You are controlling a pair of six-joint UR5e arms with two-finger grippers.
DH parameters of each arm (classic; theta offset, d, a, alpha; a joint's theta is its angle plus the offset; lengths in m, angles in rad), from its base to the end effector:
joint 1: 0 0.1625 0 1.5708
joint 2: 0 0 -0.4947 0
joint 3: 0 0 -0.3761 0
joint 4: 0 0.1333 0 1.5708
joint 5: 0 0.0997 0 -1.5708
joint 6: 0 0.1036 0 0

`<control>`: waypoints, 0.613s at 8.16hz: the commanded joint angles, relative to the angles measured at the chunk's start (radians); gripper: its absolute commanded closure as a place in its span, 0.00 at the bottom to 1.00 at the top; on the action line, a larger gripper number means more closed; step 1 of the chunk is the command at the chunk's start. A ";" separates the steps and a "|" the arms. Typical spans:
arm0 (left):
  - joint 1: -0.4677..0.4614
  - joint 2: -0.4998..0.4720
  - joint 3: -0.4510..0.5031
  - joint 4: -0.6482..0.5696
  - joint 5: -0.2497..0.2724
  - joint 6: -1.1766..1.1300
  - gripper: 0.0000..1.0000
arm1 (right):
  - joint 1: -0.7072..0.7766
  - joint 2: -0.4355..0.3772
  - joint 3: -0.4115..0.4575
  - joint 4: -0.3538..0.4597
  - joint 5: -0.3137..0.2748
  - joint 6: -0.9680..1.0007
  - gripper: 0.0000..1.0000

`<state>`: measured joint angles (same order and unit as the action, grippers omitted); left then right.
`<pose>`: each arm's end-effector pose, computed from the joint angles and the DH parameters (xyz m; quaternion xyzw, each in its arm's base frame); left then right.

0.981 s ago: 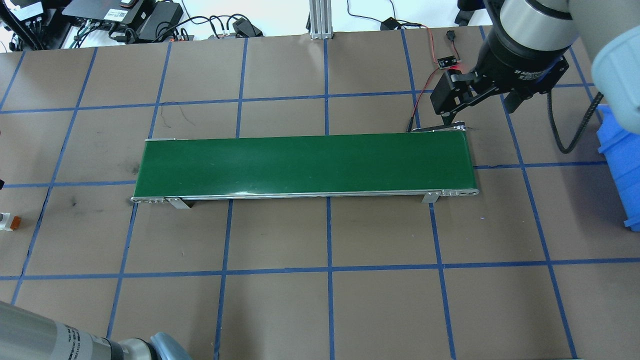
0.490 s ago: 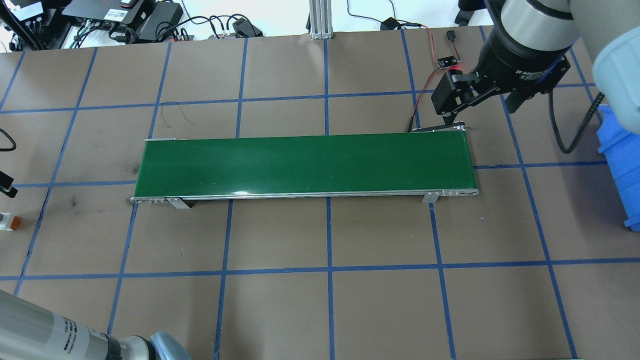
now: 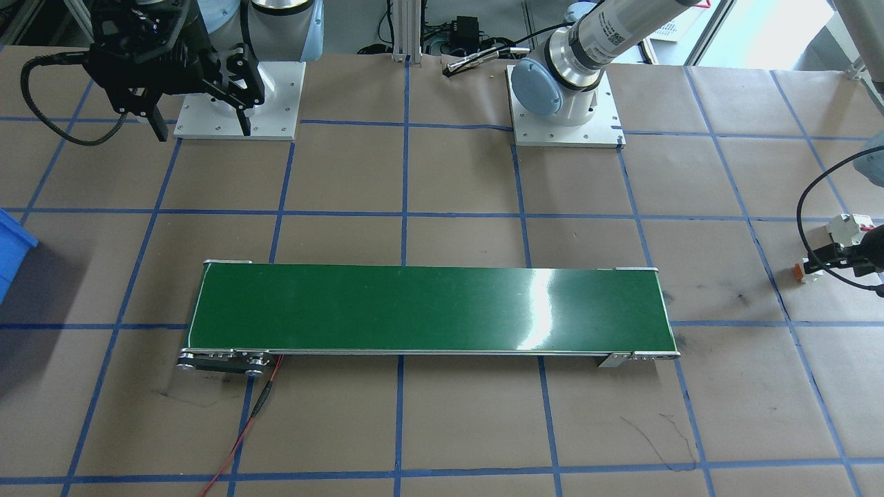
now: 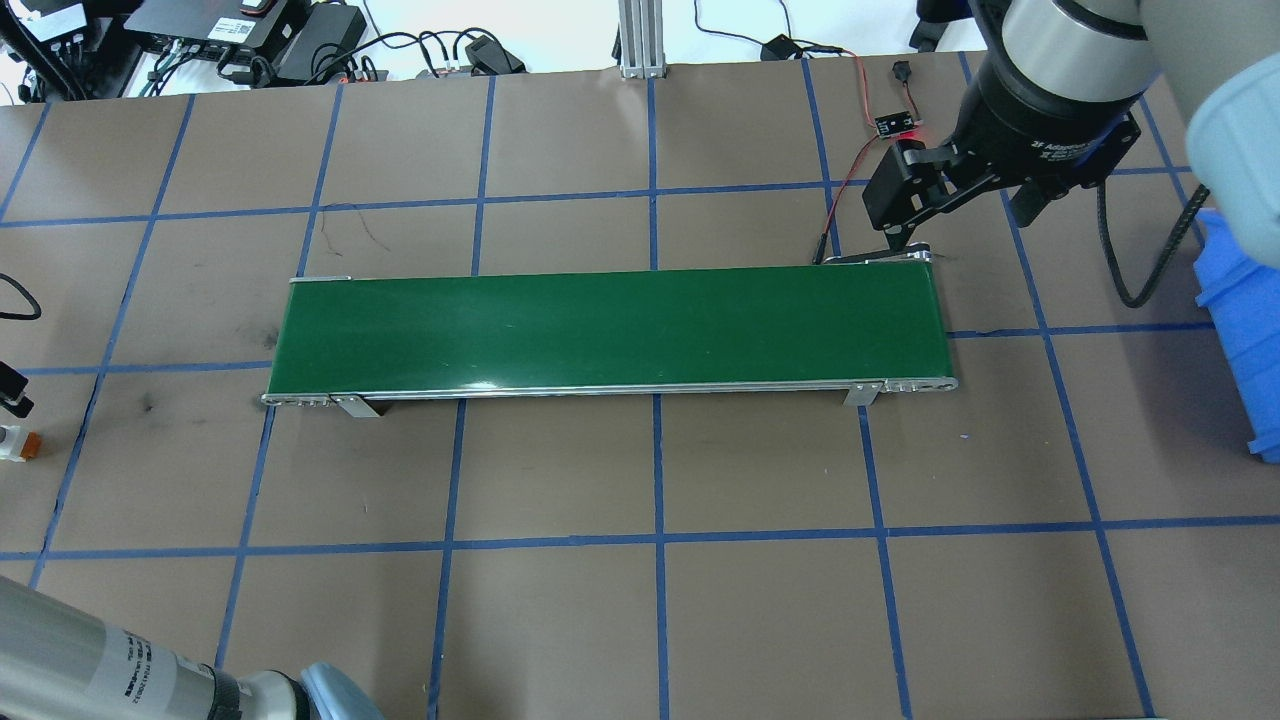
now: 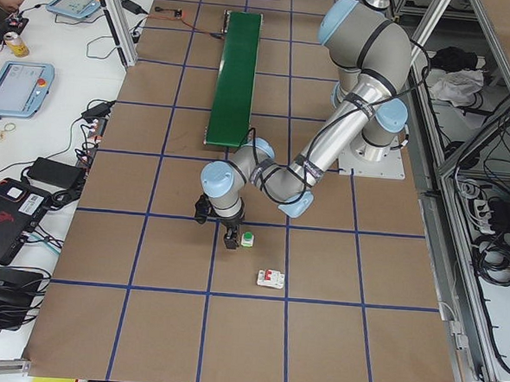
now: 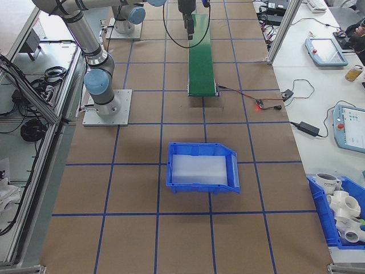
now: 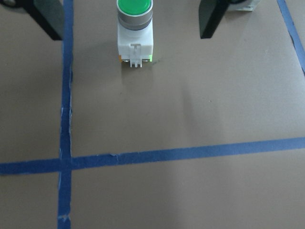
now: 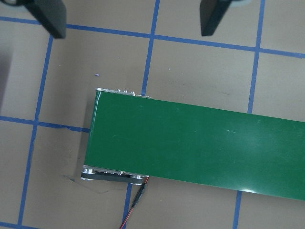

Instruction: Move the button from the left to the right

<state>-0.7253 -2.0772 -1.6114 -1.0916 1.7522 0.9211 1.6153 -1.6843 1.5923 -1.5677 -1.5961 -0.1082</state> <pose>0.4132 -0.5194 0.2911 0.0407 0.9945 0.0914 0.0314 0.1495 -0.4207 0.5943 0.0756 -0.9961 0.0440 0.0140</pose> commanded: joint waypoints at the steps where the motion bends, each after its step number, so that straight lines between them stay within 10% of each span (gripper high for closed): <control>1: 0.004 -0.006 -0.053 0.002 0.010 0.001 0.00 | 0.000 0.002 0.000 0.001 -0.001 -0.001 0.00; 5: 0.041 -0.018 -0.053 -0.001 0.012 0.033 0.00 | 0.000 0.002 0.000 0.005 -0.002 -0.002 0.00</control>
<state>-0.7039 -2.0918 -1.6636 -1.0911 1.7630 0.9314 1.6153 -1.6838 1.5923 -1.5639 -1.5982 -0.1092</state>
